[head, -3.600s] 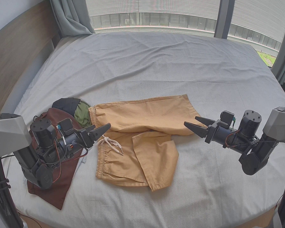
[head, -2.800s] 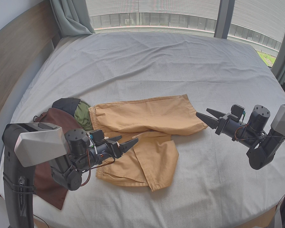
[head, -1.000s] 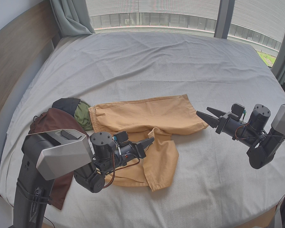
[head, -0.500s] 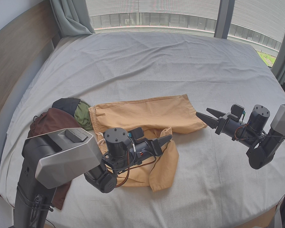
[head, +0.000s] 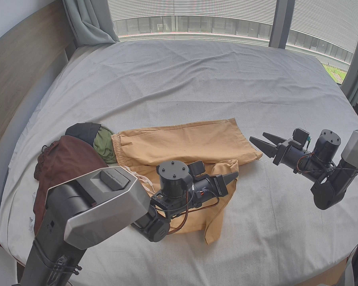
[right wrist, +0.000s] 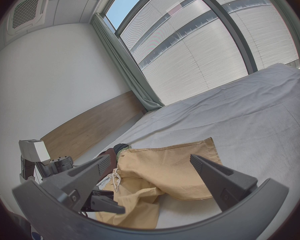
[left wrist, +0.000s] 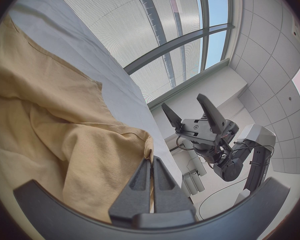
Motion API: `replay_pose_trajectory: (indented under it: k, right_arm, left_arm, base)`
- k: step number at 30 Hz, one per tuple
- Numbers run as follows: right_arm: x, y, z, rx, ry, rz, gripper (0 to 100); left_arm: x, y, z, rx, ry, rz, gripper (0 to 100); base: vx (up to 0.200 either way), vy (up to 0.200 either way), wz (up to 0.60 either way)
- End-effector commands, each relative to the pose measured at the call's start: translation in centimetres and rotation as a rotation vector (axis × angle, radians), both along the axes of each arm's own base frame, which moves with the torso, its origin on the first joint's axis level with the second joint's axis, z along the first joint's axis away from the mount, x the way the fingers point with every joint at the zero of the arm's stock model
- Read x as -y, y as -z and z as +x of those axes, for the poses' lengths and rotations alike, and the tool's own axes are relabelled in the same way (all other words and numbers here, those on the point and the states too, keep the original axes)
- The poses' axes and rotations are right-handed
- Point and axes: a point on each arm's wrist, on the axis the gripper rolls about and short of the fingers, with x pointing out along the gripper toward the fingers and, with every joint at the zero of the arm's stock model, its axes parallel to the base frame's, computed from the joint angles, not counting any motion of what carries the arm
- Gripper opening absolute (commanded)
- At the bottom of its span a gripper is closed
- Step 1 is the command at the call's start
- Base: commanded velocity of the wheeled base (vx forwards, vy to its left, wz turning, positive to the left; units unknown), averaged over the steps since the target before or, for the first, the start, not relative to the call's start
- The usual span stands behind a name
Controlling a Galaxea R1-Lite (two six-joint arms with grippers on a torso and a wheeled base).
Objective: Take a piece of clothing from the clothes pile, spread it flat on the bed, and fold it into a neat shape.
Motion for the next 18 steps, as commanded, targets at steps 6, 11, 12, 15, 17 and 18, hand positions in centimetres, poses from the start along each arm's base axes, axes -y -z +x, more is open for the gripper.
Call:
replay_pose_trajectory:
  k: [6,11,12,15,17,18]
  right_arm:
    - [0.1,0.2,0.2,-0.001,0.003,0.000,100]
    - [0.1,0.2,0.2,-0.002,0.003,0.001,100]
    - [0.1,0.1,0.2,0.000,0.003,0.002,100]
    - [0.1,0.1,0.2,0.000,0.005,0.002,100]
    - [0.3,0.1,0.3,0.000,0.008,0.002,100]
    - [0.3,0.1,0.3,0.000,0.008,0.002,100]
  left_arm:
    - [3.1,1.6,-0.1,-0.016,0.047,0.003,0]
    - [3.8,1.9,0.1,-0.008,0.041,-0.004,0]
    - [4.0,2.0,0.3,-0.003,0.029,-0.009,0]
    - [4.0,1.9,0.4,0.003,0.025,-0.015,100]
    - [4.0,1.9,0.4,0.005,0.025,-0.017,100]
    - [4.0,1.9,0.4,0.005,0.025,-0.017,100]
  base:
    - [0.000,0.000,0.00]
    - [0.000,0.000,0.00]
    - [0.000,0.000,0.00]
    - [0.000,0.000,0.00]
    - [0.000,0.000,0.00]
    - [0.000,0.000,0.00]
